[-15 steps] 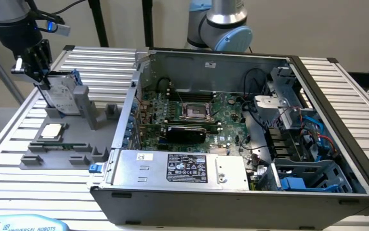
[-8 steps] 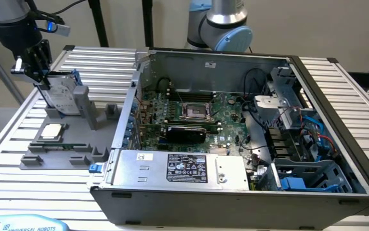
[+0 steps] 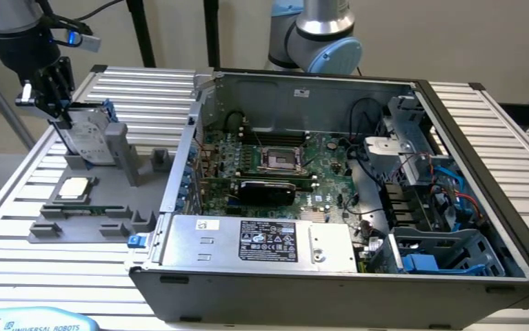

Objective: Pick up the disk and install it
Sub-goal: 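Pick up the disk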

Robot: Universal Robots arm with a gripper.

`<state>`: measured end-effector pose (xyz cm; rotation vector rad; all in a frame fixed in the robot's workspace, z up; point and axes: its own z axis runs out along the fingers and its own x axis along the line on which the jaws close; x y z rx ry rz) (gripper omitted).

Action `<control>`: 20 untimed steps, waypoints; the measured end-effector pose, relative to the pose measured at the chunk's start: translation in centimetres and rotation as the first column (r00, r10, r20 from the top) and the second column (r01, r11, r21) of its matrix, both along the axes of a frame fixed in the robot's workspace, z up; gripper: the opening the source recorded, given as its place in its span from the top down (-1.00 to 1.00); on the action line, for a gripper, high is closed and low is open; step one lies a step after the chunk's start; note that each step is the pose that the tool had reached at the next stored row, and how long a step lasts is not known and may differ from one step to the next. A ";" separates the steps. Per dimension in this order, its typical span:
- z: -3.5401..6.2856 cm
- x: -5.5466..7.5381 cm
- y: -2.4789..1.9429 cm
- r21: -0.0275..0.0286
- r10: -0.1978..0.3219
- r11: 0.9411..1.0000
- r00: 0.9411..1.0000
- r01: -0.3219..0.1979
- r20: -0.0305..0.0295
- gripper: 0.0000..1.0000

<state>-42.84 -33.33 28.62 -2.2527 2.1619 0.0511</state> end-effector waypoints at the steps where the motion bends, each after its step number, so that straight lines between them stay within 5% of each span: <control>1: 0.00 0.0 0.00 0.000 0.000 1.000 1.000 0.000 0.000 0.35; 11: 1.21 0.0 0.01 0.000 0.000 1.000 1.000 0.000 0.000 0.35; 20: 5.07 0.2 0.02 0.000 0.000 1.000 1.000 0.000 0.000 0.35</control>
